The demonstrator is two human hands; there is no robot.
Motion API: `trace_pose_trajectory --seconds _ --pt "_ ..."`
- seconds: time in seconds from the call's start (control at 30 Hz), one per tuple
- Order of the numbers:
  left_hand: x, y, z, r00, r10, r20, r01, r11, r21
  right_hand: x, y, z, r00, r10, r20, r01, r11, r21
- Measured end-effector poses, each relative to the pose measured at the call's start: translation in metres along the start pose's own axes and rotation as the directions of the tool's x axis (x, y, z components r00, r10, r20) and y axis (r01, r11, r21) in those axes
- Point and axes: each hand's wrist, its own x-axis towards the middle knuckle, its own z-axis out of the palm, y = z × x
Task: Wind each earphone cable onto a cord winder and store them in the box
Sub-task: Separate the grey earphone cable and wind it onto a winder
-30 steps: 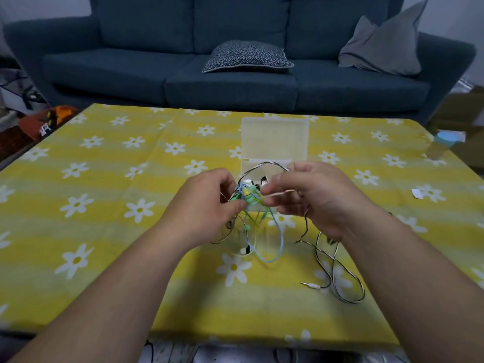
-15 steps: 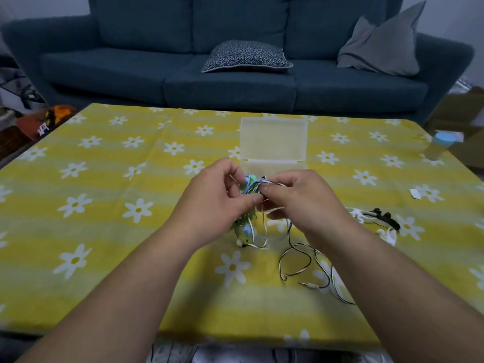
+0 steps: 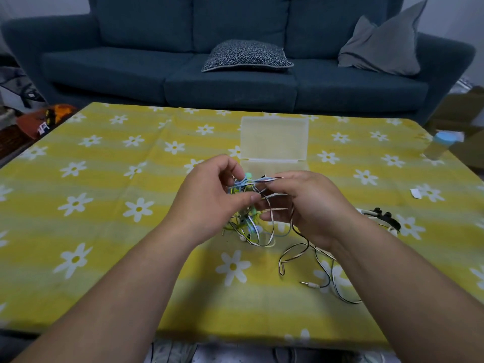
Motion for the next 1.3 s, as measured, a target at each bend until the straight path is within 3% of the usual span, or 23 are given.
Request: trace_pose_trajectory --seconds 0.1,0.17,0.27,0.37,0.53,0.73,0.87,1.0,1.3 --pt "-0.001 0.002 0.000 0.996 0.065 -0.059 -0.058 0.992 0.111 -0.002 -0.001 0.000 0.997 0.007 0.077 -0.009 1.000 0.018" --pt "-0.001 0.005 0.002 0.993 0.092 -0.069 -0.079 0.982 0.172 -0.004 0.002 0.003 0.990 0.002 0.139 0.006 0.998 -0.057" --pt "-0.002 0.010 0.004 0.996 0.093 -0.015 -0.087 0.967 0.238 -0.002 0.006 0.005 0.997 -0.034 0.074 0.045 0.989 -0.139" --pt "-0.001 0.009 -0.001 0.996 0.055 0.066 -0.066 0.981 0.182 0.001 0.005 0.002 0.999 -0.048 -0.018 0.045 0.989 -0.138" --pt "-0.002 0.008 -0.007 0.997 -0.039 0.069 0.047 0.993 -0.111 0.002 0.002 -0.002 0.999 -0.014 -0.040 0.009 0.995 -0.101" --pt "-0.005 0.009 -0.001 1.000 -0.020 -0.001 0.020 1.000 -0.008 0.003 0.003 0.002 0.994 0.019 -0.104 -0.025 0.998 -0.052" --pt "-0.006 0.011 0.003 0.997 -0.023 -0.068 0.025 0.999 0.036 0.003 0.004 0.003 0.993 0.051 -0.107 -0.044 0.997 0.069" --pt "-0.007 0.013 0.006 0.995 0.002 -0.100 0.006 0.997 0.082 0.004 0.006 0.004 0.996 0.030 -0.083 -0.029 1.000 0.009" --pt "-0.006 0.013 0.005 0.985 -0.163 -0.058 0.157 0.983 -0.094 0.008 0.005 0.004 0.991 0.051 -0.126 -0.037 0.993 0.109"
